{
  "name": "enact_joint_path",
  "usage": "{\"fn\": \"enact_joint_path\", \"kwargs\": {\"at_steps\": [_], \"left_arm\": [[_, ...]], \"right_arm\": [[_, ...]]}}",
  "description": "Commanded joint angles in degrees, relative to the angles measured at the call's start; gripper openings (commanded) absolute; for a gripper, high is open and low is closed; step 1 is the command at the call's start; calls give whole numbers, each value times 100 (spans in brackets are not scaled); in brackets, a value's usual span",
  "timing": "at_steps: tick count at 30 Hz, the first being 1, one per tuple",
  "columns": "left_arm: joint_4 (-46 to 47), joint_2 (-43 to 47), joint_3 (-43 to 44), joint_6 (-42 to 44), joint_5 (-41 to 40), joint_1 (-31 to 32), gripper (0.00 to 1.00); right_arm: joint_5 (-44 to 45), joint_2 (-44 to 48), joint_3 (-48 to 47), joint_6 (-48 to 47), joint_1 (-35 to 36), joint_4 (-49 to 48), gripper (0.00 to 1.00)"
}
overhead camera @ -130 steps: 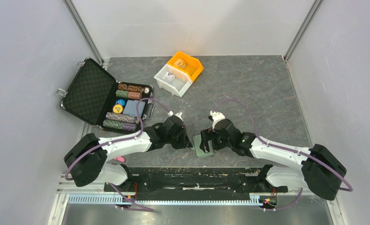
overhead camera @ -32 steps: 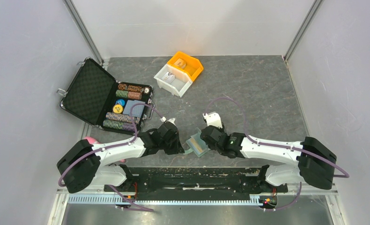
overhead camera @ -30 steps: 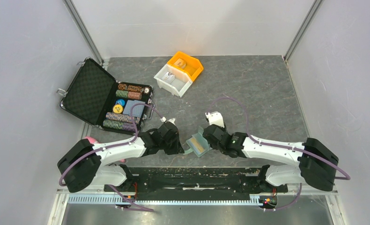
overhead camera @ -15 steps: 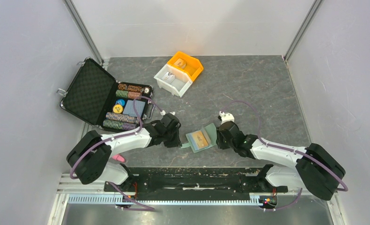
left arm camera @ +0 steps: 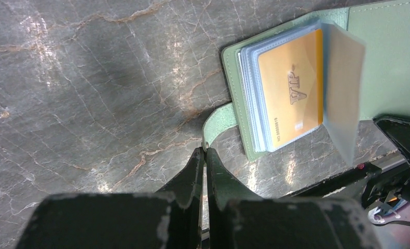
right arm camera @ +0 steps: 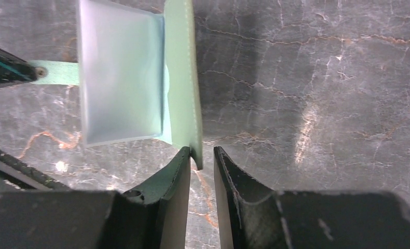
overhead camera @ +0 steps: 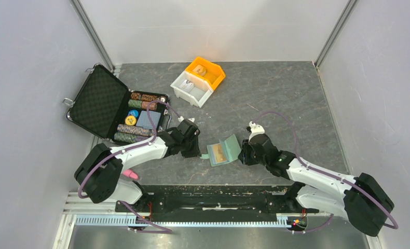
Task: Take the credit cards out of the card holder
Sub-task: Open the card holder at the center of the board, then remove the credit card from the card holder.
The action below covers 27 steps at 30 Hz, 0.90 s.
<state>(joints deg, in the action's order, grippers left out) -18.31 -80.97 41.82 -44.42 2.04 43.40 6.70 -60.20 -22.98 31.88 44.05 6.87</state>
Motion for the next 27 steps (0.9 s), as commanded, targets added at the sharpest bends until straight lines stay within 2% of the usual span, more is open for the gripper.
{"fn": "enact_joint_path", "kwargs": {"at_steps": [1,7,13,17,23,27], "left_arm": [[95,-24,186,310,238,-25,5],[256,-34,196,276,491,-24,4],[227,-51,169,318,420,-24,4],[149,-51,162,337,334,-42,5],[-23,-43,249,353,236,-120,12],[-224,-42,423,429,200,-147,23]], "right_arm": [[-241,293,-376,217,-2,95,26],[120,177,-614,116,0,251,26],[261,-274,-656,-80,-11,-88,32],[390,-592,-701,-234,-69,-165,32],[131,-825,-471,-232,-185,-481,21],[-70,-726,-220,-142,-195,-645,12]]}}
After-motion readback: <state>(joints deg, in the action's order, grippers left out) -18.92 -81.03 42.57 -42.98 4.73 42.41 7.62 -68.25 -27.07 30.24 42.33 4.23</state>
